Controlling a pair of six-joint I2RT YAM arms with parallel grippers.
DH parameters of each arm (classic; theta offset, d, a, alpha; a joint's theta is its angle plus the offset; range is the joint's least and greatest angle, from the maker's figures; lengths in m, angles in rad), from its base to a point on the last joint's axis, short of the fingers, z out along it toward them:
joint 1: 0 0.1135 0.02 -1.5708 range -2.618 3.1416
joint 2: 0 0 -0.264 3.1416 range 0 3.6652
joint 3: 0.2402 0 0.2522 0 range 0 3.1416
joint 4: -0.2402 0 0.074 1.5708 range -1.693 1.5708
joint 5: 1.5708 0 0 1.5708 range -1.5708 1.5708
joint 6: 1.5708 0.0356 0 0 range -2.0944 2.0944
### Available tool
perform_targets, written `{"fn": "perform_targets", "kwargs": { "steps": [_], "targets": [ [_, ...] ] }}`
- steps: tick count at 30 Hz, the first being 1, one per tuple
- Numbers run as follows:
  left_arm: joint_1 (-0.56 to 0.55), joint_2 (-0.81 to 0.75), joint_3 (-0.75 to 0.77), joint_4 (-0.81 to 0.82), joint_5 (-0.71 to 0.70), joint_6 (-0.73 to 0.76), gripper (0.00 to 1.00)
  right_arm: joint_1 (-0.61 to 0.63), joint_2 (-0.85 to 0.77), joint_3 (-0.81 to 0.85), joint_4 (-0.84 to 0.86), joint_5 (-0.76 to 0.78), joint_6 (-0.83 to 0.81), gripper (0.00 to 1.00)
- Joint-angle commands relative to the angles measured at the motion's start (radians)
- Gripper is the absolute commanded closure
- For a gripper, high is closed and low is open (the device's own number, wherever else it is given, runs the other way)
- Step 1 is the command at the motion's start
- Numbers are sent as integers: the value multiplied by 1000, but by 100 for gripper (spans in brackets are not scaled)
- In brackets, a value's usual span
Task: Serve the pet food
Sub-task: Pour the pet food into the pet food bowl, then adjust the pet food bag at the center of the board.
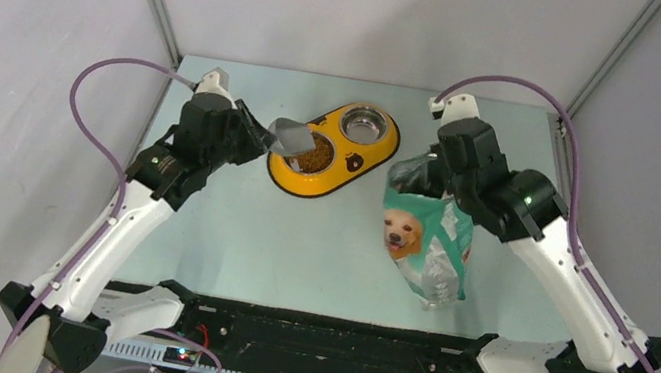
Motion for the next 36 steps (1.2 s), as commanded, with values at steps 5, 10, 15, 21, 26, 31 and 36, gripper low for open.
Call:
{"fn": "perform_targets", "kwargs": {
  "steps": [5,10,15,21,26,31,36],
  "targets": [
    [-2,-71,-11,158,82,15,100,-115,73,124,129,288,-364,100],
    [-1,-84,-23,170,91,12,100,-120,34,48,630,334,-734,100],
    [-1,-77,-23,168,97,7,100,-125,72,79,783,356,-886,100],
    [-2,-75,-22,174,129,2,100,-131,139,214,385,283,-642,100],
    [-1,-85,-19,163,134,3,100,-84,186,327,146,175,-414,100],
    [-1,-104,-20,159,134,1,100,-30,260,507,50,149,-237,100],
    [-1,-120,-18,146,128,4,100,-35,367,719,-11,188,-110,100]
  ]
}}
